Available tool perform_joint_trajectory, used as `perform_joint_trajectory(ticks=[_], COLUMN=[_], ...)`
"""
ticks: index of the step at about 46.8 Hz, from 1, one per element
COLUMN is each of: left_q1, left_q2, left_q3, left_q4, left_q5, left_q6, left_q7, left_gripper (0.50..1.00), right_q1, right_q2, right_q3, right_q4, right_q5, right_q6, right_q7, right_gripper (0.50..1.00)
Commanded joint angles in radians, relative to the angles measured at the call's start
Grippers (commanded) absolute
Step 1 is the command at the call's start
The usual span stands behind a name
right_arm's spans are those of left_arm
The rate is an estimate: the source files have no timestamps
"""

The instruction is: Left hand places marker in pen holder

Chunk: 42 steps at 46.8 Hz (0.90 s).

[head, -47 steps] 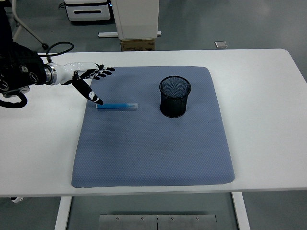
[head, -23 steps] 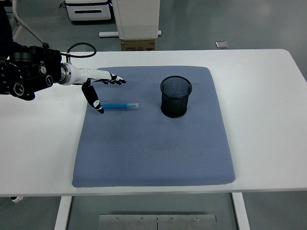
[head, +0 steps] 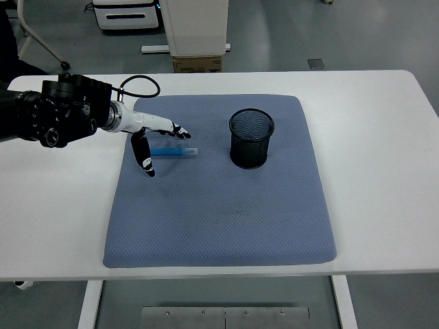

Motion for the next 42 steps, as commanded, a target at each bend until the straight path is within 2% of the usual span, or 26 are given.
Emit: perform_joint_trajectory(ticks=[1, 42], left_q1=[-0.018, -0.041], left_q2=[0.002, 0.002], left_q3=[0.003, 0.011], left_q4=[0.001, 0.002], left_q5=[0.000, 0.002], left_q6=[-0.002, -0.010], left_q7=[0.000, -0.002], left_gripper=[1.000, 1.000], right_q1=[0.000, 0.000], right_q2=[0.000, 0.000], right_q3=[0.000, 0.000], right_q4=[0.000, 0.001], right_q5=[0.000, 0.000], right_q6=[0.000, -0.001], right_q7=[0.000, 0.000], right_gripper=[1.000, 1.000])
